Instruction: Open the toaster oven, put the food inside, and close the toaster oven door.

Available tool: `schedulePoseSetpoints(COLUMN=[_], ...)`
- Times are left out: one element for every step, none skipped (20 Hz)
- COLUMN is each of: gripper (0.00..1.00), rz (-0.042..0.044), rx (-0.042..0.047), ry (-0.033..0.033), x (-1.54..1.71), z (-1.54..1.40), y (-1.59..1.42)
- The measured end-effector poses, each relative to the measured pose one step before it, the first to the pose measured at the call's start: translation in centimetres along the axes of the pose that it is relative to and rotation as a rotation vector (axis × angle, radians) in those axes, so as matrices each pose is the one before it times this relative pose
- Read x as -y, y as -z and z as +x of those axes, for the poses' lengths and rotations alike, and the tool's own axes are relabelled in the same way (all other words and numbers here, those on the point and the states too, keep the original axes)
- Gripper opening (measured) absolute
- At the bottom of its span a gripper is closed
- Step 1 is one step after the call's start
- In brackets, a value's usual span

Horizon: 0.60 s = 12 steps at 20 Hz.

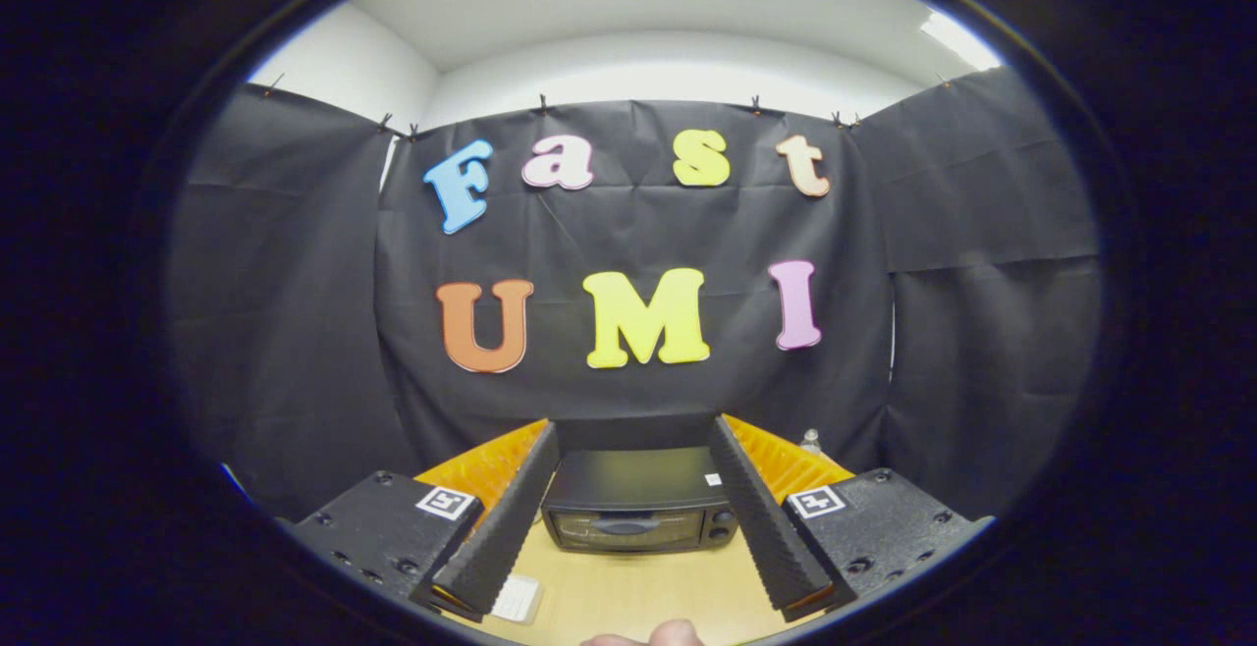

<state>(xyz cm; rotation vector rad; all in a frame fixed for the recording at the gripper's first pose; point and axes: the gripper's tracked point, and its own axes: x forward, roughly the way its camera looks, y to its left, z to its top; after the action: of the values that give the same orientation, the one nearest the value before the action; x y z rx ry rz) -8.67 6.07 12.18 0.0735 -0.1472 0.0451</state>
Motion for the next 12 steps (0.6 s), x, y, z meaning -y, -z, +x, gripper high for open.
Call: schedulePoseSetpoints(gripper=[1.00, 1.00, 1.00, 1.00, 1.00, 1.00, 1.00, 1.00, 1.00, 1.00, 1.00, 1.00], rz=[0.01660, 0.01296, 0.00202, -0.00384, -0.00313, -0.00208, -0.00181, -0.00135, -0.00141, -0.00140, 0.00079, 0.00441], rx=[-0.01633, -0.00995, -0.00949, -0.00526, 0.00180, -0.00021, -0.00116, -0.00148, 0.00174, 0.00037, 0.00149, 0.00045], ry=[-0.00185, 0.00155, 0.00477, 0.00452, 0.00337, 0.00423, 0.00203, 0.00247, 0.00074, 0.00219, 0.00278, 0.00240], x=[-0.047, 0.066, 0.181, 0.283, 0.115, 0.096, -0.008, 0.024, 0.023, 0.025, 0.075, -0.029], z=[0.049, 0.218, 0.248, 0.232, 0.133, 0.138, -0.017, 0.092, 0.015, 0.052, 0.056, 0.150], y=[0.451, 0.169, 0.129, 0.083, -0.194, 0.312, 0.099, 0.095, -0.080, -0.035, 0.035, 0.082])
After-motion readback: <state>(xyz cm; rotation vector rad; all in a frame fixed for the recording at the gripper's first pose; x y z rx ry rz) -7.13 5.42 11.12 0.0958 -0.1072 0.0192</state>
